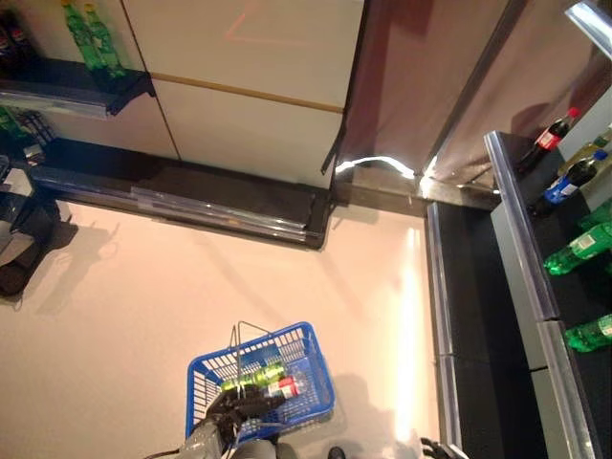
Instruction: Pick up the drink and place into the basket.
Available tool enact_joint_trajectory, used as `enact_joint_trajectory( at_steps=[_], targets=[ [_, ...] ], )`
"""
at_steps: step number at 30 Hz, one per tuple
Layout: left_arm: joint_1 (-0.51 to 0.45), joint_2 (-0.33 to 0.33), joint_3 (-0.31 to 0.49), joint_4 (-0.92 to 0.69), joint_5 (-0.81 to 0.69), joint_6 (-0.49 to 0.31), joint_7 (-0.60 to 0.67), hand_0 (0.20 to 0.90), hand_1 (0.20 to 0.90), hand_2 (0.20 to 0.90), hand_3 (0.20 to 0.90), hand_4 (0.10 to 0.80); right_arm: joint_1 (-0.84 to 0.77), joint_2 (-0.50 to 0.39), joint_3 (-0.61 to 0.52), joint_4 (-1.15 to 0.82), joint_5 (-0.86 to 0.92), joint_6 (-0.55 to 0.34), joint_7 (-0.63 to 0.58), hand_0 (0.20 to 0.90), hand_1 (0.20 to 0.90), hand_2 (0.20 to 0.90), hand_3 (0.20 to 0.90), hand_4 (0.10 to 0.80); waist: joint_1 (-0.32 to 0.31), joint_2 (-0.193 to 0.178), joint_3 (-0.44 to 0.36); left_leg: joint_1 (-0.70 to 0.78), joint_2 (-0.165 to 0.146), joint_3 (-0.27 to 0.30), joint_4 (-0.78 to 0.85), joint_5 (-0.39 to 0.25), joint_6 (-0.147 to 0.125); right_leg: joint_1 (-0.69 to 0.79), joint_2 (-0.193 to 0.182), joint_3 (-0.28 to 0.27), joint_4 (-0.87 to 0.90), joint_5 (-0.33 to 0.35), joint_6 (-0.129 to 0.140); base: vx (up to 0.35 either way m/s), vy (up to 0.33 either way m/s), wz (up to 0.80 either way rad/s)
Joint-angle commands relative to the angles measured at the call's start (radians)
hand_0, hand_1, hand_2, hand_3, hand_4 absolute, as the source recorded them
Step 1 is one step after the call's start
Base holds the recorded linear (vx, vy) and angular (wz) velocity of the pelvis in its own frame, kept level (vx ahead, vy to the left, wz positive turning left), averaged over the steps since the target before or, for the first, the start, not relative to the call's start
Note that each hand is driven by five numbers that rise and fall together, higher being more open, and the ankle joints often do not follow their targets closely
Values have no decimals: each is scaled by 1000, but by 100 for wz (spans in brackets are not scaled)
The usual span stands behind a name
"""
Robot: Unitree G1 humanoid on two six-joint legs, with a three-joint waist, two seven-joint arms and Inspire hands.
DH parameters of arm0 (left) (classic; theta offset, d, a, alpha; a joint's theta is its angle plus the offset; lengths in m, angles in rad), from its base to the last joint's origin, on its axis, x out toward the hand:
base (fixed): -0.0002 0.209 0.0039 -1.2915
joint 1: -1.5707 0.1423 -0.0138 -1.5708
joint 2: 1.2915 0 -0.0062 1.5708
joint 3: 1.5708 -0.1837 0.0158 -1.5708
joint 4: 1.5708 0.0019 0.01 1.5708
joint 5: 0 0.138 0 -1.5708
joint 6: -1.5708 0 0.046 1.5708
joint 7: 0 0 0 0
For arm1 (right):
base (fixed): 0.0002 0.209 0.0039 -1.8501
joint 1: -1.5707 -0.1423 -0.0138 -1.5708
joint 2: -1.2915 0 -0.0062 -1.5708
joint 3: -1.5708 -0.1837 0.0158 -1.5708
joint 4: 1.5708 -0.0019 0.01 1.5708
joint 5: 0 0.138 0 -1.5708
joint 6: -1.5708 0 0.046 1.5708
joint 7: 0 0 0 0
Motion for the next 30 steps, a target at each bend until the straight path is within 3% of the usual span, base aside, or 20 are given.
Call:
enact_joint_trajectory(
  at_steps=[1, 3, 5, 8, 12, 15, 20, 24, 27, 30],
  targets=[
    [-45, 51, 11, -103, -31, -136, -57, 300, 300, 300, 200, 100, 38, -41, 11, -20, 11, -37, -12, 900, 900, 900, 900, 800, 19, -3, -83, -162, -2, -48, 45, 1, -11, -37, 52, -10, 168, 30, 35, 231, 129, -34],
    [-50, 54, 10, -102, -24, -140, -45, 300, 300, 300, 200, 100, 38, -39, 7, -29, 1, -44, -10, 900, 900, 900, 900, 800, 16, -5, -87, -152, -2, -39, 36, -2, -6, -51, 43, -20, 185, 45, 43, 142, 82, -50],
    [-47, 69, 7, -105, -17, -142, 0, 300, 300, 300, 200, 100, 27, -29, 16, -57, -16, -42, 4, 900, 900, 900, 900, 800, 15, -6, -91, -109, 21, 25, 20, -19, -9, -116, 3, -120, 228, 92, 71, 122, 91, -83],
    [-56, 95, 33, -101, -29, -124, 16, 300, 300, 300, 200, 100, 11, -24, 33, -82, -25, -31, 17, 900, 900, 900, 900, 800, 20, 1, -88, -24, 61, 133, -32, -22, -40, -151, -72, -282, 145, 132, 85, 84, 47, -107],
    [-58, 109, 36, -120, -11, -107, 35, 300, 300, 300, 200, 100, -5, -19, 37, -90, -9, -20, 12, 900, 900, 900, 900, 800, 21, -16, -83, 15, 90, 269, -20, -51, -59, -168, -183, -375, 79, 271, 113, -1, -41, -121],
    [-43, 116, 61, -125, -15, -104, 27, 300, 300, 300, 200, 100, -6, -22, 19, -78, -35, -18, 11, 900, 900, 900, 900, 800, 22, -13, -85, 55, 111, 359, -7, -88, -64, -148, -252, -449, 88, 310, 143, 19, -38, -109],
    [-15, 113, 68, -108, 7, -107, 4, 300, 300, 300, 200, 100, 2, -27, -19, -50, -34, -26, 18, 900, 900, 900, 900, 800, 22, -1, -104, 71, 121, 413, 3, -97, -51, -113, -270, -473, 104, 303, 143, -25, -123, -82],
    [-13, 104, 69, -85, -7, -121, -4, 300, 300, 300, 200, 100, -9, -24, -25, -43, -51, -11, 11, 900, 900, 900, 900, 800, 18, 4, -112, 55, 155, 456, 39, -99, -57, -97, -269, -503, 78, 272, 136, -69, -214, -79],
    [-8, 98, 90, -69, -23, -94, -19, 300, 300, 300, 200, 100, -6, -24, -21, -35, -53, -1, 18, 900, 900, 900, 900, 800, 1, 10, -118, 83, 172, 473, 11, -78, -72, -94, -247, -496, 40, 257, 135, -2, -180, -48],
    [15, 70, 72, -64, 6, -129, -48, 300, 300, 300, 200, 100, 4, -20, -36, -16, -21, -10, -1, 900, 900, 900, 900, 800, -22, 27, -121, 104, 181, 484, -20, -55, -82, -81, -214, -471, 20, 218, 126, 8, -162, -25]
  ],
)
